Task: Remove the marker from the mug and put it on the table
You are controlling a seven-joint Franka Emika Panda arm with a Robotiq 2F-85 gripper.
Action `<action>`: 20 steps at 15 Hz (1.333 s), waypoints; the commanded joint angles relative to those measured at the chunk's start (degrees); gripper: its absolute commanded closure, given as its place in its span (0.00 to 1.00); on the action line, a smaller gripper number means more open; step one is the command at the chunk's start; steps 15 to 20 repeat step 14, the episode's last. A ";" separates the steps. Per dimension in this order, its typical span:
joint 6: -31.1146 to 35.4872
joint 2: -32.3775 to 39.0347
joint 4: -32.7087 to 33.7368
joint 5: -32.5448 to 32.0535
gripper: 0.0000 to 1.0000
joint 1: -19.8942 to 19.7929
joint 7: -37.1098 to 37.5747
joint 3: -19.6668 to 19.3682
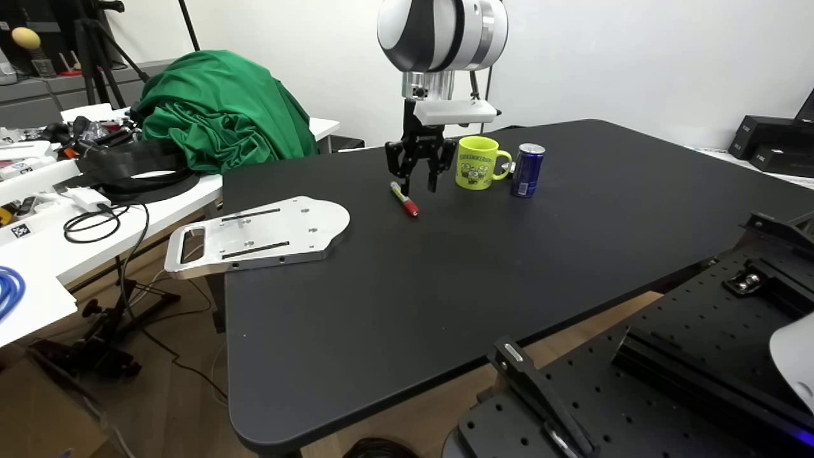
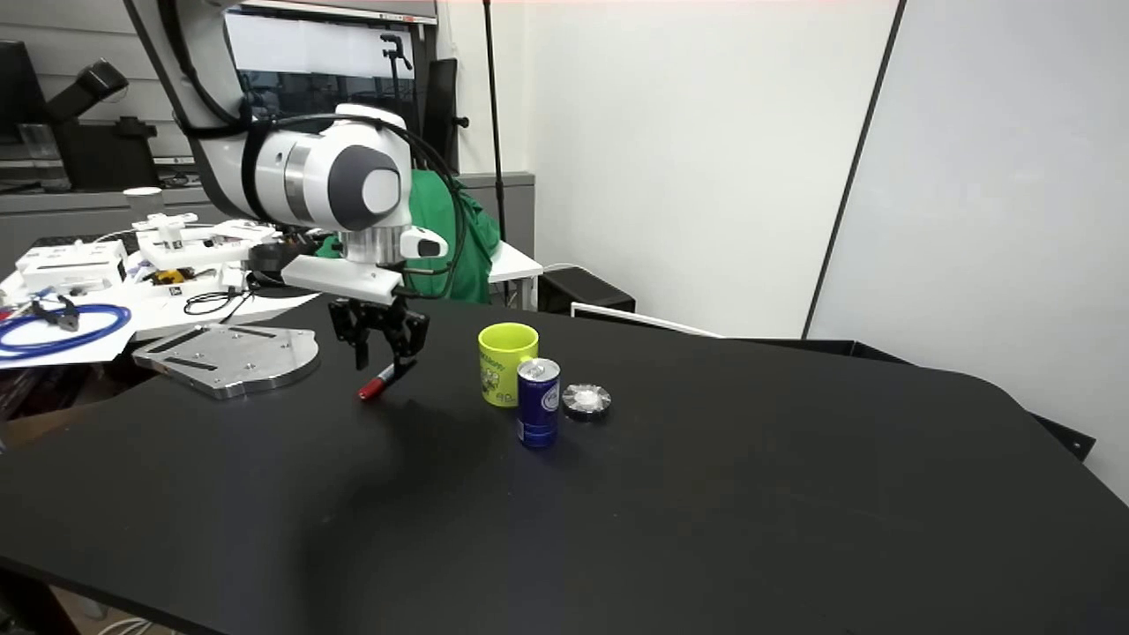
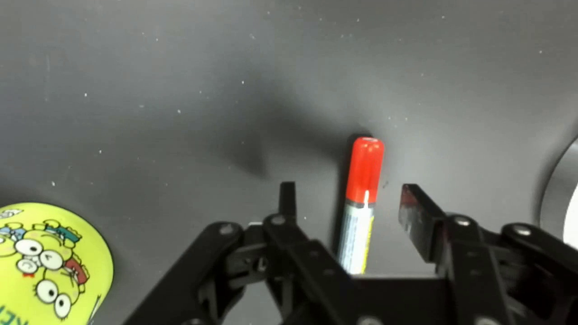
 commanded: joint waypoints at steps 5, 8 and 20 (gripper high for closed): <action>-16.76 -10.33 2.16 -0.06 0.00 -1.64 1.99 1.19; -18.87 -10.13 2.71 0.95 0.00 -2.09 0.19 2.02; -21.20 -11.45 2.69 1.71 0.00 -3.03 -0.71 2.89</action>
